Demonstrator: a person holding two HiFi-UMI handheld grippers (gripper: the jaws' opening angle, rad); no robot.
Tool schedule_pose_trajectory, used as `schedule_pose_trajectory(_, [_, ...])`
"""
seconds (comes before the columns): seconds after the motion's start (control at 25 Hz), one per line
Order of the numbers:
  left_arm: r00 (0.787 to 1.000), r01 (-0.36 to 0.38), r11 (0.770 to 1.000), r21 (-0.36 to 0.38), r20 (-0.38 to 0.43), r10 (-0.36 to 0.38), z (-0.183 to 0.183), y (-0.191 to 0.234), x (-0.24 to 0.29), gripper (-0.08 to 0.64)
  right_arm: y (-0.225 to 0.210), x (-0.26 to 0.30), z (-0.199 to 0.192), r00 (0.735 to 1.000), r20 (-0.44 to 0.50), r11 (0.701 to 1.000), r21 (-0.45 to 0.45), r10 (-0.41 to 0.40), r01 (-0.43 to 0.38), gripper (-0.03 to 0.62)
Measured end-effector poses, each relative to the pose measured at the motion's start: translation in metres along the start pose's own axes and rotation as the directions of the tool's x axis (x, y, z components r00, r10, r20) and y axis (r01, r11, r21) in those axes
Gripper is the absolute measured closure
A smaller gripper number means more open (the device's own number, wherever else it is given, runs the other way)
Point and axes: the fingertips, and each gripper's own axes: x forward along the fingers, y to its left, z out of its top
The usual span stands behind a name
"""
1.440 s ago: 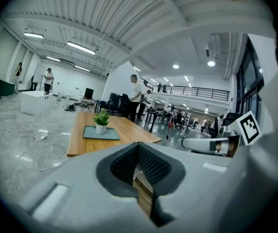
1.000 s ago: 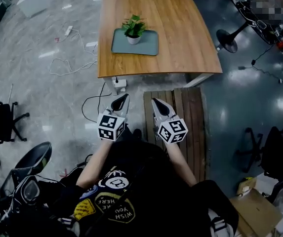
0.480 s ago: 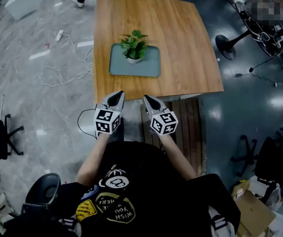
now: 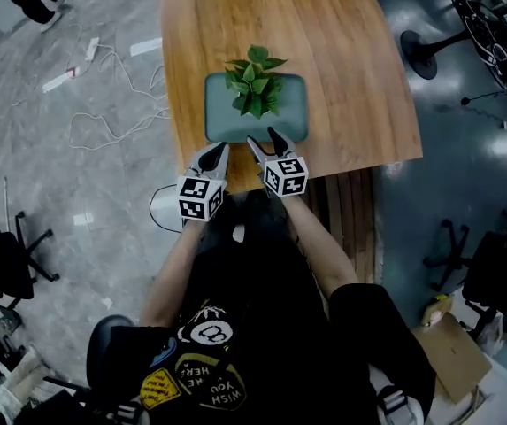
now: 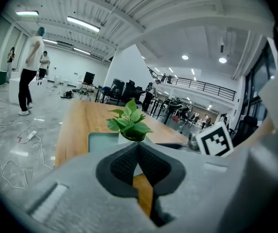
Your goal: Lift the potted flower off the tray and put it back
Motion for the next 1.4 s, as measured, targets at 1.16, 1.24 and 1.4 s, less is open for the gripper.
schedule_pose_trajectory(1.16, [0.995,-0.097,0.993,-0.073,-0.012,0.096,0.021,0.010,0.002,0.563,-0.029,0.082,0.085,0.982,0.163,0.978,-0.199,0.093,-0.059,0.051])
schedule_pose_trajectory(1.24, [0.995,-0.098,0.993,-0.067,0.011,0.099,0.035,0.006,0.000,0.563,-0.020,0.063,0.101,0.978,0.178,0.977,-0.201,0.109,-0.073,0.051])
schedule_pose_trajectory(1.4, [0.991,-0.104,0.994,-0.040,0.081,0.107,0.075,-0.007,-0.015,0.561,0.002,0.015,0.129,0.972,0.190,0.975,-0.198,0.138,-0.100,0.051])
